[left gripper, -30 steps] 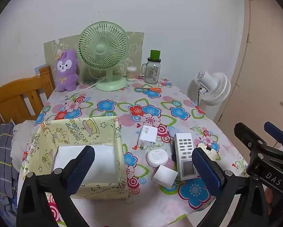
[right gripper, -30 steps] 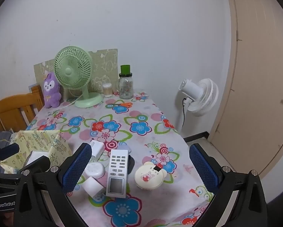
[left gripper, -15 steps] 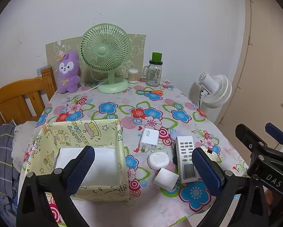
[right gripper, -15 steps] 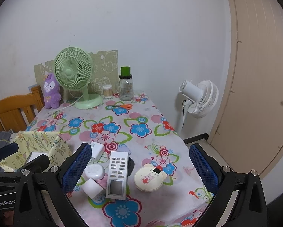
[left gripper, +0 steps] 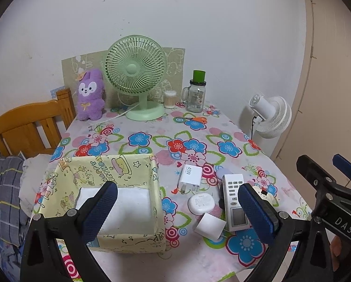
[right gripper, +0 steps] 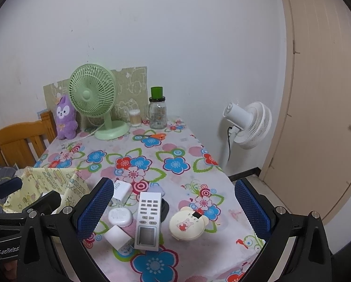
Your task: Organize rigid objects
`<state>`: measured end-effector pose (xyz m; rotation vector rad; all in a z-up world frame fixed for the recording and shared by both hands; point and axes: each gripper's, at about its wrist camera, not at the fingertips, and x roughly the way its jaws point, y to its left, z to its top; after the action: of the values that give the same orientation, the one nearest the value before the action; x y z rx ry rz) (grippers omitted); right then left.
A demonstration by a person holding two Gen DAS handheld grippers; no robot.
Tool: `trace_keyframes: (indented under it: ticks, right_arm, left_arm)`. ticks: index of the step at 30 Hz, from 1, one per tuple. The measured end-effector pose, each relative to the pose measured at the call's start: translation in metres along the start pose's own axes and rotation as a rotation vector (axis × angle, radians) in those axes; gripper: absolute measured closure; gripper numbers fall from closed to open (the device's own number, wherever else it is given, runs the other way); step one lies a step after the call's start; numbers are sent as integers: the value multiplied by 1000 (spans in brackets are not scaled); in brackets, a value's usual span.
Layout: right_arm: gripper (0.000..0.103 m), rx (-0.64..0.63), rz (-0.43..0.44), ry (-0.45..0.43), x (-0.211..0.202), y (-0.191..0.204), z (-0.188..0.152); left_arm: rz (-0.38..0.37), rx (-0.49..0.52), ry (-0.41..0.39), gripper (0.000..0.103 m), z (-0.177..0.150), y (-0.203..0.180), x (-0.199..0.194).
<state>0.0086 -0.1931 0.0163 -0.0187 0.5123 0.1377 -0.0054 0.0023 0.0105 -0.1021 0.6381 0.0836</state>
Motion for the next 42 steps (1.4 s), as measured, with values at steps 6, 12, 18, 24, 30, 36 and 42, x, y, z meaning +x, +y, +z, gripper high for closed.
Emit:
trace_keyframes:
  ticks: [6,12,18,24,30,36,42]
  right_arm:
    - [0,-3,8,-3,0,1,2]
    - [0,4,19,-8,-1,-1,3]
    - [0,2,15,-20,-4,-2,4]
    - [0,4,16,-28,-6,-2,4]
    - [0,1,16,-33,-7,-2,5]
    - [0,5,17,-34,-8,-2,5]
    - [0,6,17,-36,-9,-1,5]
  left_arm:
    - [7,-2,-11,0,0,1,-2]
    - [14,-2,-18,0,0,0,-4]
    - [11,3,-24,0,1,-1,-5]
    - [9,1,-27,0,1,-2,-6]
    - [7,0,-25,1,2,-1,-7]
    - [12,5,-30,1,3,-1,-8]
    - [10,-4,-28,2,2,-3,-8]
